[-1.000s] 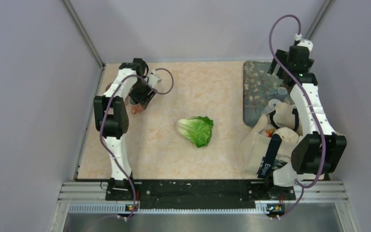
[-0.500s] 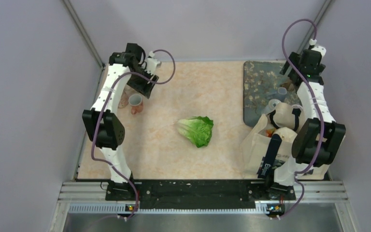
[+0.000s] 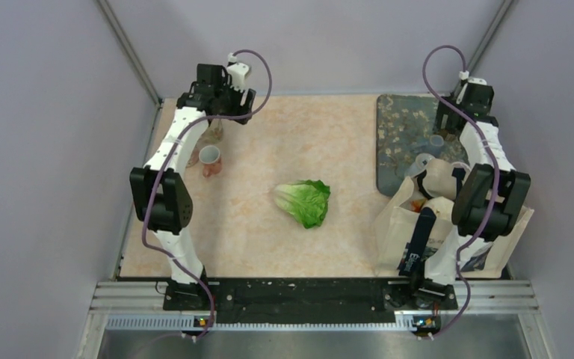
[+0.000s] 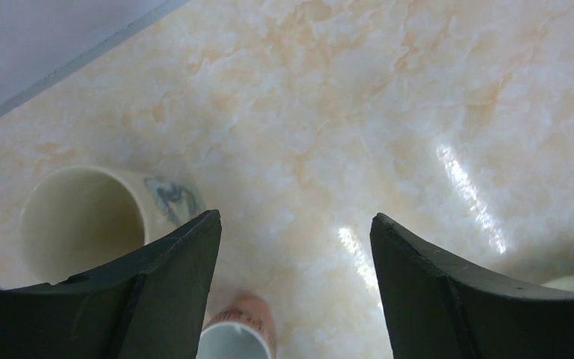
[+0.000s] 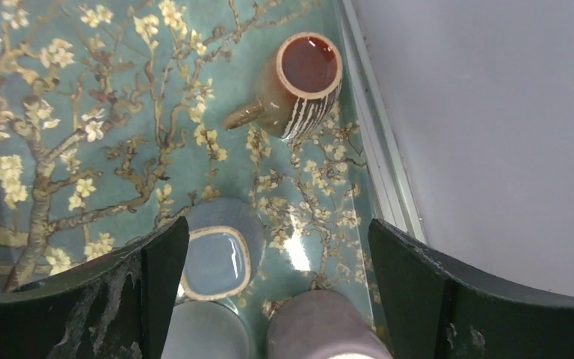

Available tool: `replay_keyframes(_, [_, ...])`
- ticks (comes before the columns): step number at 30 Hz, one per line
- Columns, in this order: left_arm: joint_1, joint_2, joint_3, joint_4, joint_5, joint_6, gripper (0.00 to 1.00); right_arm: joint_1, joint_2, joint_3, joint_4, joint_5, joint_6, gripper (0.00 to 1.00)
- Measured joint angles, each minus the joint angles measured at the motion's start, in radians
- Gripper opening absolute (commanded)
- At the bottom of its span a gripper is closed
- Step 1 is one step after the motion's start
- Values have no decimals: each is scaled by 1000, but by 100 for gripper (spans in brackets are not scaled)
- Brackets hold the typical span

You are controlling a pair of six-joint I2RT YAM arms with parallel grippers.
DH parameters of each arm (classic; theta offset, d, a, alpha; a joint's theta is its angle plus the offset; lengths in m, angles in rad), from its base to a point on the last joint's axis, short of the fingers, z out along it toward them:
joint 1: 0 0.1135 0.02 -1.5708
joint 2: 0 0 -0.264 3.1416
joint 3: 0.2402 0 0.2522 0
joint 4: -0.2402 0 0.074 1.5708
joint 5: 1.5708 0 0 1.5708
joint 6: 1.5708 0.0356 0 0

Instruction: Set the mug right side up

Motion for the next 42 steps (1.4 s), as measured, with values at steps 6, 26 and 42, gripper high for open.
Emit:
replay_keyframes(6, [-11,12,-97,213,39,-109,79,-15,112,84,-104,-104,-19,92])
replay_keyframes(26, [-9,51,-271,542,10,-116,79,141,196,310,-471,88,386,83])
replay_keyframes(42, [110,46,-467,750,28,-162,77,259,328,346,-557,271,1045,57])
